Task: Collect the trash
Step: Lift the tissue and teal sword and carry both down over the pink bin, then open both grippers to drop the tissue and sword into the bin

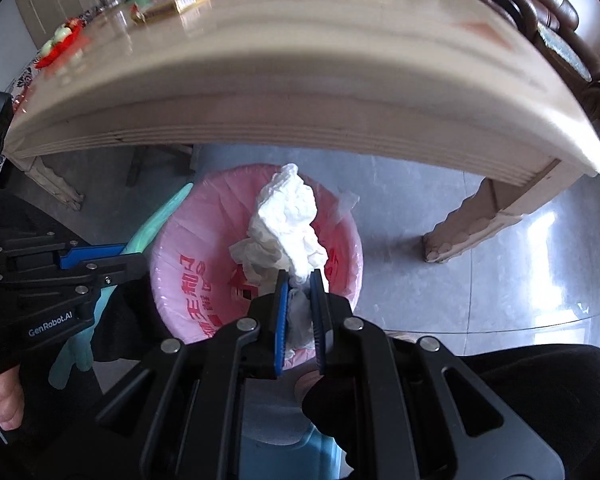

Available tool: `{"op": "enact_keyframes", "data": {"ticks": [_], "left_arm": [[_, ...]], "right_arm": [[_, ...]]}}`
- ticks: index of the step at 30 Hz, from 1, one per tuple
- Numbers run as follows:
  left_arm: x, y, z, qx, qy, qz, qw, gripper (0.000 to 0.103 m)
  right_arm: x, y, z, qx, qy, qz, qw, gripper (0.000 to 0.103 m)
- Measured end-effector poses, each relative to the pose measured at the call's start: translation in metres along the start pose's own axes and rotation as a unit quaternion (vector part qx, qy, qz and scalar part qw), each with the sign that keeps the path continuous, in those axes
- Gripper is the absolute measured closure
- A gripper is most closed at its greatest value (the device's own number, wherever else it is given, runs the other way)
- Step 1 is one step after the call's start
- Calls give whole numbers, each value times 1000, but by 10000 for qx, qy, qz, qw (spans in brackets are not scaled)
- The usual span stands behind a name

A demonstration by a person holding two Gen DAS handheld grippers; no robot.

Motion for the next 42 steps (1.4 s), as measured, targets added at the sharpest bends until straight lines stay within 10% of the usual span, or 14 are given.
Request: {"op": "enact_keyframes", "data": {"ticks": [32, 35, 42], "left_arm": [[12, 115, 27, -165, -546, 1201, 9911, 86], [14, 114, 29, -97, -533, 1148, 9919, 65], [17, 110, 37, -83, -695, 1045, 9921, 63]], "right_arm": [[10, 119, 16, 127, -158, 1090, 9938, 90], [11, 120, 15, 153, -141, 1097, 9937, 75], [15, 120, 10, 141, -20, 1035, 9945, 57]]}}
Point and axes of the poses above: each gripper's, at about its wrist camera, not at the fingertips, and y roughly the way its jaws point, z to its left, x to its top, the point moved 3 cm from there along y, roughly the way its jaws point, and after that the axes turned 2 degrees about x, right-handed, at the moved point
